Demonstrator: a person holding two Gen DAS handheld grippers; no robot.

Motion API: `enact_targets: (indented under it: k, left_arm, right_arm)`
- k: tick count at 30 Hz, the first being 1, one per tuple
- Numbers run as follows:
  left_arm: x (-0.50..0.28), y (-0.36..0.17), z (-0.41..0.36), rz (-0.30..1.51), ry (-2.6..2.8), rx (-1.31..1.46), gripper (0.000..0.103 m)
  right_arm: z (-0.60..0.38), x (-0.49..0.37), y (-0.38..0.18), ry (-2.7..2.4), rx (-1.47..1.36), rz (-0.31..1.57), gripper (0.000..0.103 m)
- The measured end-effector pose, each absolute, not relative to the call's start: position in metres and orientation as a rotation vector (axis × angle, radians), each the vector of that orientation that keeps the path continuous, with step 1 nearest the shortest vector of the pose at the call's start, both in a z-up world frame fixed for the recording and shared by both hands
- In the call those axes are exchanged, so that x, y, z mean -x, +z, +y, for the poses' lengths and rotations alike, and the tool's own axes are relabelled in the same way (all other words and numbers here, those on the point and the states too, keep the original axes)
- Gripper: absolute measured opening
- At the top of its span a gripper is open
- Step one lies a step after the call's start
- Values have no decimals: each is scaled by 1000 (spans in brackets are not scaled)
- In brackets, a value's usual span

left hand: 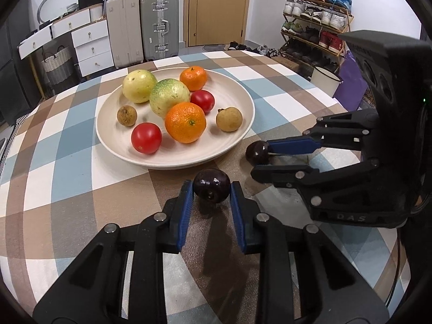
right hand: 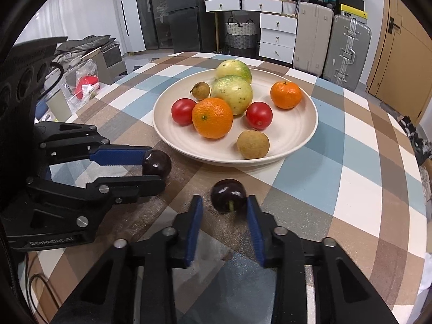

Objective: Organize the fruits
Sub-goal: 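Grasp a dark plum with the right gripper while the left gripper grasps the other plum, then lower both dark plums onto the plate and open both grippers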

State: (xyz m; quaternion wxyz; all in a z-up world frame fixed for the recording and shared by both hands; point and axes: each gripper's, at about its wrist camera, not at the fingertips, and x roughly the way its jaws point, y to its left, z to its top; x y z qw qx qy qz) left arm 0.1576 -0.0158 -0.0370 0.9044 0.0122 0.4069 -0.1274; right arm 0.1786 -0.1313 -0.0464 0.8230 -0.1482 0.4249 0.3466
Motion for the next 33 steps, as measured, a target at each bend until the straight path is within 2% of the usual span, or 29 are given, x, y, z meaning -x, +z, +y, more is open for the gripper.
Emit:
enact_targets:
  k: [1, 33]
  left_arm:
    - [-157, -37, -16, 840, -262, -24, 25]
    - [-141, -3, 26, 682, -174, 105, 25]
  right_arm:
    - [-131, -178, -46, 739, 320, 902, 26]
    - [-158, -177, -7, 713, 177, 719, 26]
